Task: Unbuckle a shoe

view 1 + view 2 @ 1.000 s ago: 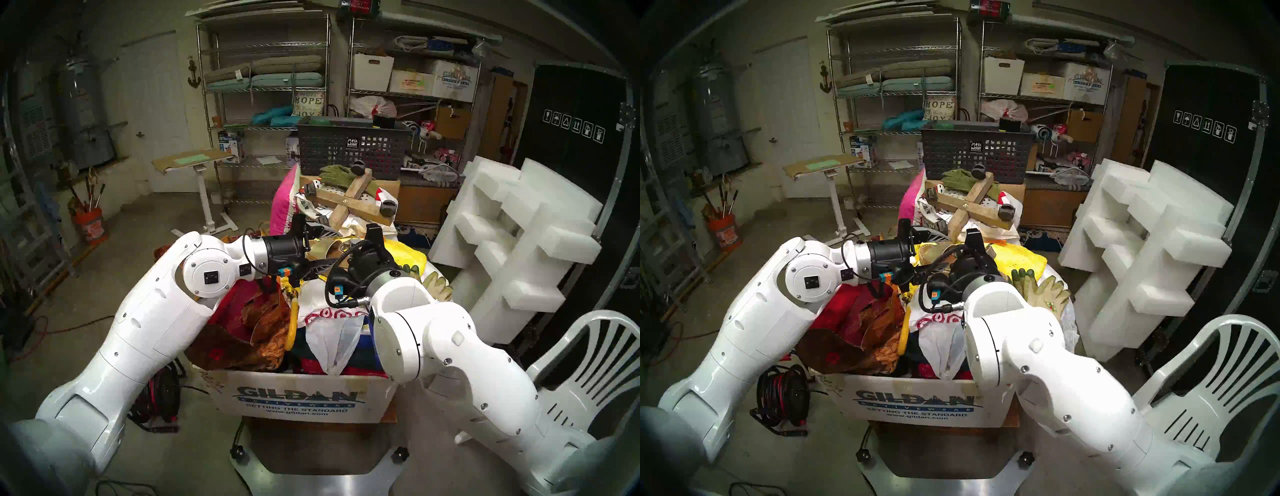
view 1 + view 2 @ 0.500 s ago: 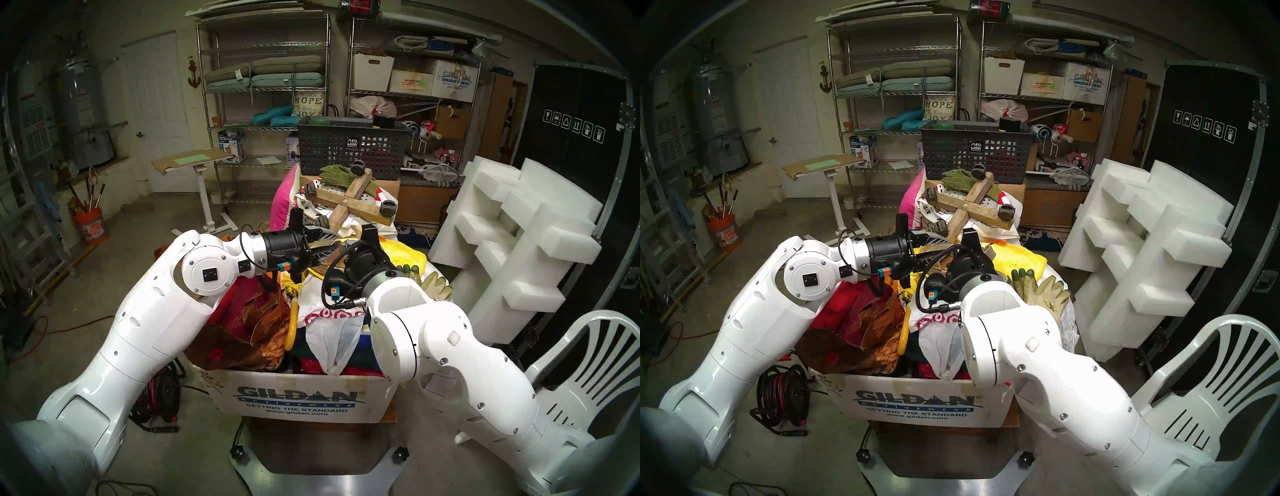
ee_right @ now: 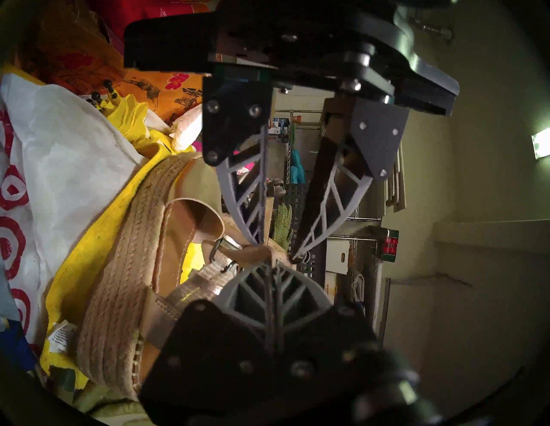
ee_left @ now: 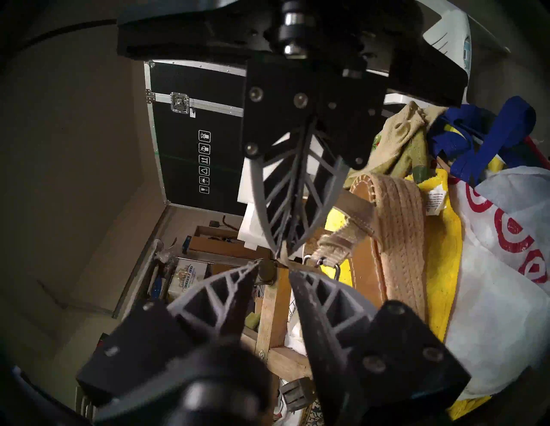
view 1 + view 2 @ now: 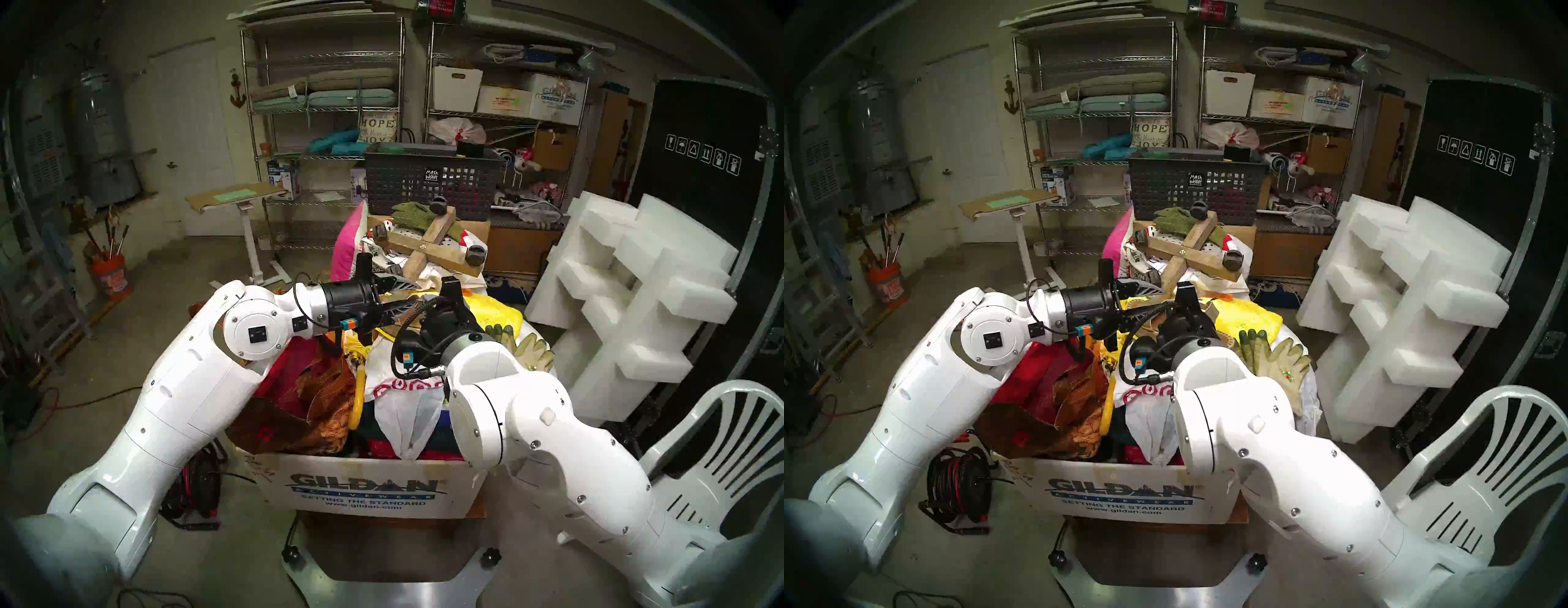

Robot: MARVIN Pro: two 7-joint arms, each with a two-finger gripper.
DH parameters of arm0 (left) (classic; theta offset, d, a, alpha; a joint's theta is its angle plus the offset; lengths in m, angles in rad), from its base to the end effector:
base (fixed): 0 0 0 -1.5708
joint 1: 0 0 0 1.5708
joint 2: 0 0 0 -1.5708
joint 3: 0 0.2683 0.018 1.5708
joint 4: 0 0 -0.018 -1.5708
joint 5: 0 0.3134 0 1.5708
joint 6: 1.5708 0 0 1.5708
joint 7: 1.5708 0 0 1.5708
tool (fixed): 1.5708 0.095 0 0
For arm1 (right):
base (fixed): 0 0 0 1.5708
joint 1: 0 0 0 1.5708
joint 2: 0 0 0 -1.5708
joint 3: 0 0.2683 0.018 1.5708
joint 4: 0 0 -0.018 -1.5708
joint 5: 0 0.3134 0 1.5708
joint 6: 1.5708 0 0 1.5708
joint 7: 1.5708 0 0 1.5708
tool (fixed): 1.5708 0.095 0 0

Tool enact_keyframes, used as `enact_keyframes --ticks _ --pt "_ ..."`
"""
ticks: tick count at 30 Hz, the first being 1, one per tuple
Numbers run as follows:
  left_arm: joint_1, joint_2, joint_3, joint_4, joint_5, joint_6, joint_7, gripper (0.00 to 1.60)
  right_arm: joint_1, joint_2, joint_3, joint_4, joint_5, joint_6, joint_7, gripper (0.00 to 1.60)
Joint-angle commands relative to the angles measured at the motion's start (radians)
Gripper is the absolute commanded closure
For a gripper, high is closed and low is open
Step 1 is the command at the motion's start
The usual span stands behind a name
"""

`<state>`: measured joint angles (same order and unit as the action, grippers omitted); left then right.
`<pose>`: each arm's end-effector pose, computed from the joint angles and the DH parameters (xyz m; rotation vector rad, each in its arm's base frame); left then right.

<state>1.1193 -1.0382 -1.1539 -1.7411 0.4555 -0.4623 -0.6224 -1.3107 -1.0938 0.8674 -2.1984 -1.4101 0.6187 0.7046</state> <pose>0.4324 -0.0805 -0.1201 -0.7389 2.0800 -1.9631 0.3447 0.1364 -0.1196 1.1159 1.4633 1.2667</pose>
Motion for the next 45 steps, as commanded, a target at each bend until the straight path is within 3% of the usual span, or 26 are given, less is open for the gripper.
enact_keyframes --ticks 1,12,15,18,34,35,40,42,45 --pt "0.004 0.003 -0.01 -0.025 -0.011 -0.004 0.005 0.68 0.019 -0.018 0.003 -0.011 -0.008 0.006 -0.009 1.6" --pt "0.008 0.003 -0.01 -0.032 -0.001 -0.002 0.005 0.61 0.006 -0.013 0.002 -0.028 -0.007 0.014 -0.005 1.6" --pt "0.008 0.002 -0.009 -0.034 0.004 0.003 0.004 0.65 0.004 -0.011 0.0 -0.034 -0.007 0.015 -0.005 1.6" --pt "0.006 -0.004 -0.008 -0.022 0.017 0.004 0.011 0.81 0.001 -0.006 0.0 -0.043 -0.006 0.012 -0.003 1.6" --pt "-0.008 -0.021 -0.008 -0.005 0.027 -0.009 0.011 0.86 -0.004 -0.002 -0.006 -0.052 0.007 -0.005 0.003 1.6" --pt "-0.008 -0.022 -0.008 -0.005 0.026 -0.01 0.011 0.95 -0.004 -0.003 -0.007 -0.052 0.007 -0.006 0.005 1.6" --pt "-0.007 -0.023 -0.009 -0.001 0.023 -0.018 0.012 1.09 -0.004 -0.003 -0.008 -0.049 0.006 -0.006 0.005 1.6" --pt "-0.007 -0.024 -0.01 0.0 0.026 -0.021 0.013 1.46 -0.004 -0.004 -0.009 -0.047 0.007 -0.007 0.004 1.6" --pt "-0.006 -0.026 -0.012 0.004 0.022 -0.028 0.018 1.6 -0.003 -0.004 -0.01 -0.045 0.006 -0.007 0.005 1.6"
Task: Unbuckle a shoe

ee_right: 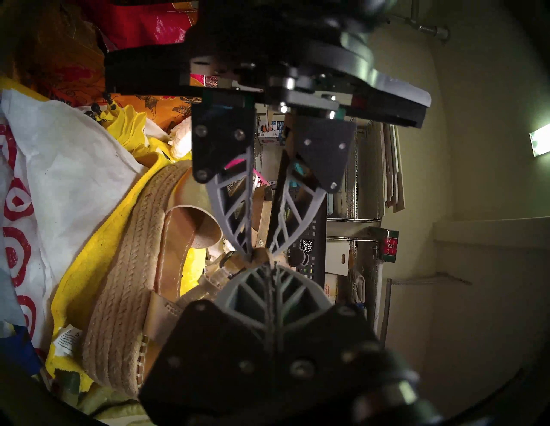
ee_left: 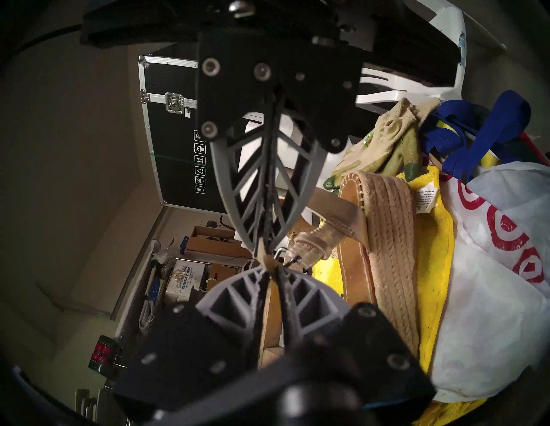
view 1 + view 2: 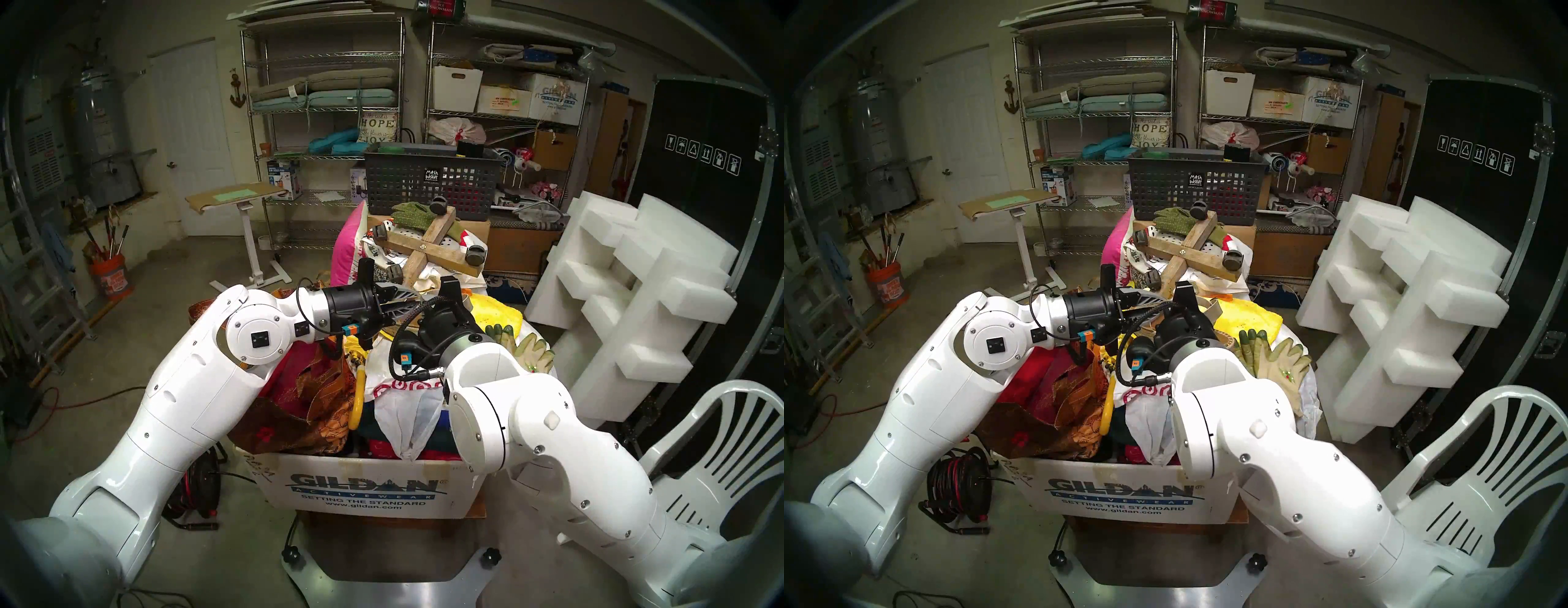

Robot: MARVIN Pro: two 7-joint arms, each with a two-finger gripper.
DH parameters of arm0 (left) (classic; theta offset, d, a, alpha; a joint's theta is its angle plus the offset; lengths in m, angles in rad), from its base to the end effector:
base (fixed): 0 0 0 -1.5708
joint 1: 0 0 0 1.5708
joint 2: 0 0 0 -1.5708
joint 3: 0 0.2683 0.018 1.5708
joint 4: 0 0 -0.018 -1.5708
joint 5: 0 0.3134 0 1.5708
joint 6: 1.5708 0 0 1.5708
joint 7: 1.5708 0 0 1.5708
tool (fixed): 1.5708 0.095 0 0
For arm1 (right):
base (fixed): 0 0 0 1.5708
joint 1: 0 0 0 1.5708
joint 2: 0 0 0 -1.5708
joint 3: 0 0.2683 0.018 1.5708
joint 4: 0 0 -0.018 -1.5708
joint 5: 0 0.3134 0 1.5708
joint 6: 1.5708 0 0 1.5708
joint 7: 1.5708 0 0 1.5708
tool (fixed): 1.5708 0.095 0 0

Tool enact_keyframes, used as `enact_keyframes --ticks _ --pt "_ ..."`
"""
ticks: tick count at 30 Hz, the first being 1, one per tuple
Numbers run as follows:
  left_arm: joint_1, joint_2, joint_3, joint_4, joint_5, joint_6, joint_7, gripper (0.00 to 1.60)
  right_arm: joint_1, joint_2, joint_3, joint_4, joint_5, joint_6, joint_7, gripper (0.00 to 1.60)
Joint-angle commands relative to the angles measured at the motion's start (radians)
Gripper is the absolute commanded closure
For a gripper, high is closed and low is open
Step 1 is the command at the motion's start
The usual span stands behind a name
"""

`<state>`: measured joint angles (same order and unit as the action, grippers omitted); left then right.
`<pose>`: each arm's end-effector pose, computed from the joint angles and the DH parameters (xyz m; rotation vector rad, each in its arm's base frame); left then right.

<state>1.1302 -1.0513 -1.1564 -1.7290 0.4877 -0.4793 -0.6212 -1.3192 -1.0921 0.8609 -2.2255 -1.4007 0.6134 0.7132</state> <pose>0.4331 -0.0815 -0.1280 -0.7314 2.0917 -1.9432 0.3368 0.1405 -0.1168 1.1134 1.4831 1.2919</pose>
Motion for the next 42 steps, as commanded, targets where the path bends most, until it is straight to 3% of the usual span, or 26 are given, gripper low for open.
enact_keyframes --ticks 1,8,9,13,17,30,42 --pt "-0.014 -0.02 -0.015 -0.002 -0.026 -0.011 0.021 1.6 0.007 -0.007 -0.004 -0.015 -0.003 -0.001 -0.003 1.6" --pt "-0.013 -0.036 -0.03 0.018 -0.064 -0.002 0.027 1.6 0.006 -0.004 -0.002 -0.007 -0.003 0.0 0.0 1.6" --pt "-0.013 -0.038 -0.032 0.02 -0.068 -0.001 0.027 1.6 0.005 -0.003 -0.001 -0.008 -0.003 0.001 0.0 1.37" --pt "-0.015 -0.041 -0.038 0.024 -0.088 0.002 0.02 1.6 -0.001 0.003 0.004 -0.011 -0.003 0.004 0.0 1.02" --pt "-0.018 -0.043 -0.041 0.031 -0.107 0.0 0.014 1.6 -0.012 0.007 0.01 -0.019 -0.001 0.014 0.007 0.94" --pt "-0.01 -0.038 -0.038 0.038 -0.115 0.002 0.003 1.6 -0.039 0.009 0.053 -0.048 0.037 0.038 0.009 0.85" --pt "0.003 -0.037 -0.04 0.037 -0.139 0.013 -0.009 1.6 -0.035 -0.05 0.076 -0.047 0.128 0.051 0.028 0.9"
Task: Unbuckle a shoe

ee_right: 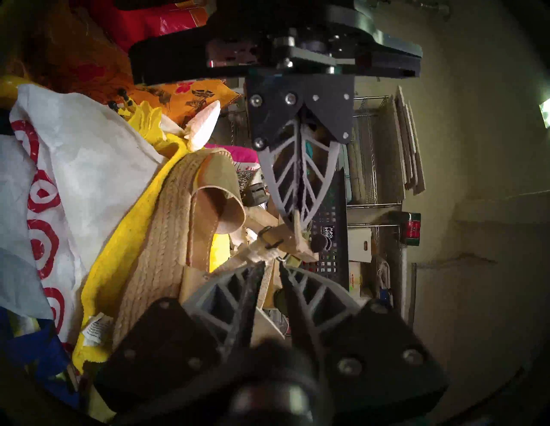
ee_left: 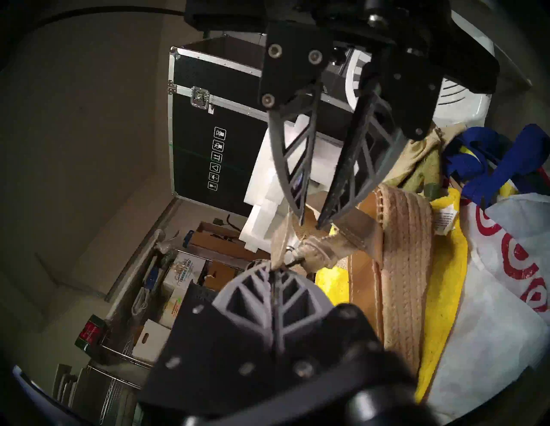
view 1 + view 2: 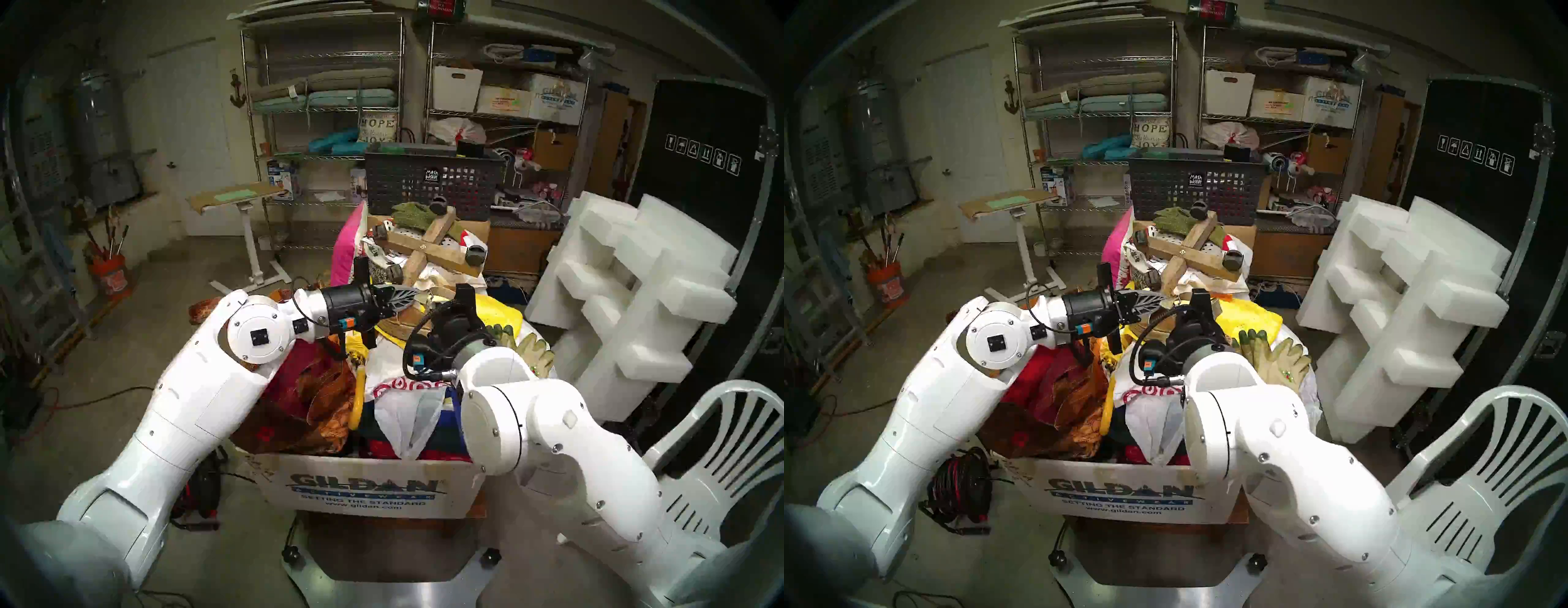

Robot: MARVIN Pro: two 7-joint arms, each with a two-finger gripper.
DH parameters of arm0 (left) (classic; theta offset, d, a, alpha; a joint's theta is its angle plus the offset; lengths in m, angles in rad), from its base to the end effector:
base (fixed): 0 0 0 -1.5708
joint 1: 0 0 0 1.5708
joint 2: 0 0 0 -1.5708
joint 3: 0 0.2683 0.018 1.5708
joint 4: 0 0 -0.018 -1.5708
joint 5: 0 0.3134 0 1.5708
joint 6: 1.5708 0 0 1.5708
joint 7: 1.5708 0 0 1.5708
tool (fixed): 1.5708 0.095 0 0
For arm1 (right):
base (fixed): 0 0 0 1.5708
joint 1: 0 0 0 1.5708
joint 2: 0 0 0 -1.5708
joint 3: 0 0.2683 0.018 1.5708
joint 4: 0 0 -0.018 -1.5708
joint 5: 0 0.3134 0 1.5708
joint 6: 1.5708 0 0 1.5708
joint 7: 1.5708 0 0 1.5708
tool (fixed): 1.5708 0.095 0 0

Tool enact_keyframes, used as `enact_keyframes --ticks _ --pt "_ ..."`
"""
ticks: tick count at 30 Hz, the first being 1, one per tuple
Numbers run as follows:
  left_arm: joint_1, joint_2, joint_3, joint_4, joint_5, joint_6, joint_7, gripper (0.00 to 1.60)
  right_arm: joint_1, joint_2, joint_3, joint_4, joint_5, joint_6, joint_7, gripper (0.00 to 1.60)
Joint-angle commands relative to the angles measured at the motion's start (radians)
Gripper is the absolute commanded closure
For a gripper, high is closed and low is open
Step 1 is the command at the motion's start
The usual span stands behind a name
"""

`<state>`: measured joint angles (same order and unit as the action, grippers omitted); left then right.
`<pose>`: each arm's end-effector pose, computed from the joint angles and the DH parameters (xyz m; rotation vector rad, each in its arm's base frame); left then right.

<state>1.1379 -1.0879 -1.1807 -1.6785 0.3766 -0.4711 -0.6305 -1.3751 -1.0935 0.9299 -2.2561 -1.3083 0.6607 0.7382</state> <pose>0.4399 -0.0789 -0.1326 -0.8593 2.0366 -2.0887 0.3343 0.1256 -0.1207 1.2838 1.4737 1.3096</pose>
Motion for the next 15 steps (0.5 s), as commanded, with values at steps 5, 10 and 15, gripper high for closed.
enact_keyframes --ticks 5,10,15 --pt "-0.003 -0.003 -0.016 -0.006 -0.058 0.005 -0.012 1.6 0.04 -0.067 -0.006 -0.006 0.037 0.007 0.006 0.93" --pt "-0.005 0.001 -0.013 -0.002 -0.088 0.008 -0.035 1.6 0.058 -0.088 -0.016 0.019 0.024 0.025 0.004 0.95" --pt "0.001 0.001 -0.02 -0.003 -0.111 0.011 -0.043 1.6 0.069 -0.106 -0.026 0.044 0.006 0.056 0.006 0.99"
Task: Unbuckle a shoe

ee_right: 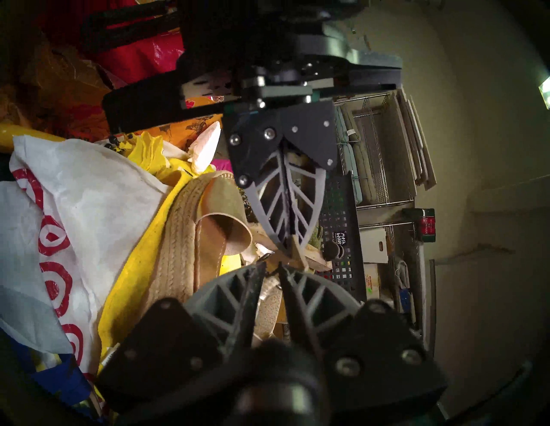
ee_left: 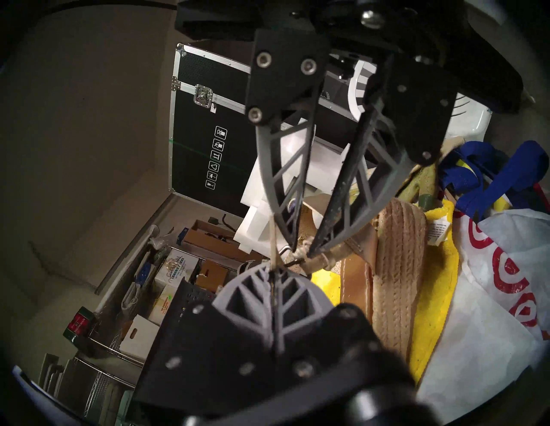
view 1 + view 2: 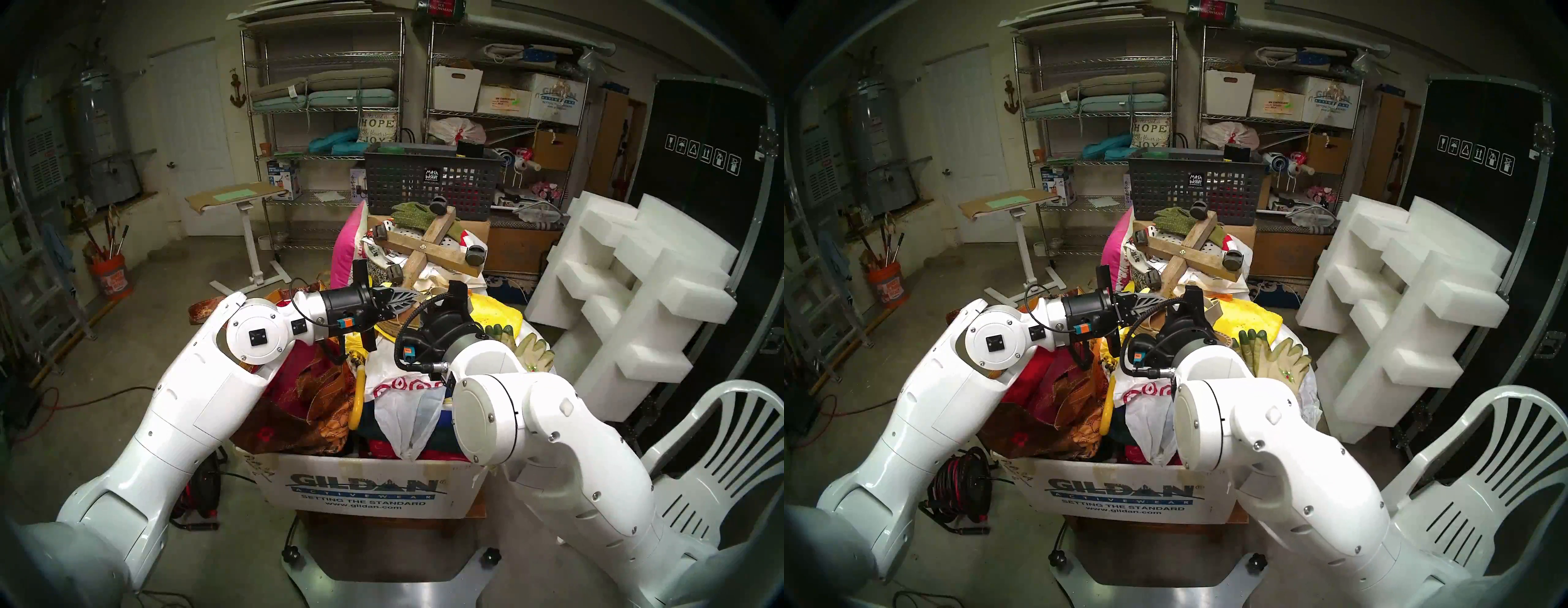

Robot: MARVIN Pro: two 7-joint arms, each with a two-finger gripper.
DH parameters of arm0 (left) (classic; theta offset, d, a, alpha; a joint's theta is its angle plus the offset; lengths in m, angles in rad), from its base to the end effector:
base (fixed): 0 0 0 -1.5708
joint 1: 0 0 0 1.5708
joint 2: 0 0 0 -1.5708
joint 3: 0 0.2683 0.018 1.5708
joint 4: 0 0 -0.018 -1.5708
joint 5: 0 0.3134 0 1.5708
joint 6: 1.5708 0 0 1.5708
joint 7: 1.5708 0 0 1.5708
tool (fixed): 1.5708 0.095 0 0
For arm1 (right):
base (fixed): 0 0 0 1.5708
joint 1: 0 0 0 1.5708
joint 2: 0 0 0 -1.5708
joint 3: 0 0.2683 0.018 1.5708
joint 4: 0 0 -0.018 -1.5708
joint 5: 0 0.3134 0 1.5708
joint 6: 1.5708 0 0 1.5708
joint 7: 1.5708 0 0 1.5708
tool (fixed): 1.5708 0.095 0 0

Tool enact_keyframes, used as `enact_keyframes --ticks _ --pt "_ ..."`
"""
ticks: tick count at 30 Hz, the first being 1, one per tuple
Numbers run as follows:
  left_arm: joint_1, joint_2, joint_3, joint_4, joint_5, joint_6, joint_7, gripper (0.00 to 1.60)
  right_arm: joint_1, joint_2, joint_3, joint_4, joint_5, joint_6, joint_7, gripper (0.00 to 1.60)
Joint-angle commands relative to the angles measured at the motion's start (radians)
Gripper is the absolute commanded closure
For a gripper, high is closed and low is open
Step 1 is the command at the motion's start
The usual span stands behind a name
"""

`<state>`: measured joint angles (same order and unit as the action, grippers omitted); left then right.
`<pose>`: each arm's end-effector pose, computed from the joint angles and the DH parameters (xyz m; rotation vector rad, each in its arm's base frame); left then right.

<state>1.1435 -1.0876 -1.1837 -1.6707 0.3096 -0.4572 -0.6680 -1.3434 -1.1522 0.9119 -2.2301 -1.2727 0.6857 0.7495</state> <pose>0.4386 -0.0777 -0.1366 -0.9252 2.0565 -2.1285 0.3379 0.1401 -0.1169 1.3505 1.4748 1.3639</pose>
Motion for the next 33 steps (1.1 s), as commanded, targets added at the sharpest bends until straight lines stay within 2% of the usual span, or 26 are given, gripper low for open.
enact_keyframes --ticks 1,8,18,33 --pt "-0.004 0.001 -0.019 -0.011 -0.046 -0.003 -0.008 1.6 0.041 -0.049 -0.01 0.023 -0.034 0.035 -0.005 0.99" --pt "0.004 0.003 -0.031 -0.013 -0.057 -0.005 -0.015 1.6 0.06 -0.071 -0.02 0.055 -0.068 0.074 -0.001 1.0" --pt "0.014 0.009 -0.042 -0.013 -0.065 -0.011 -0.017 1.6 0.063 -0.072 -0.022 0.056 -0.092 0.105 0.009 1.0" --pt "0.034 0.019 -0.044 -0.028 -0.081 -0.025 -0.02 1.6 0.067 -0.082 -0.033 0.058 -0.088 0.103 0.021 0.97"
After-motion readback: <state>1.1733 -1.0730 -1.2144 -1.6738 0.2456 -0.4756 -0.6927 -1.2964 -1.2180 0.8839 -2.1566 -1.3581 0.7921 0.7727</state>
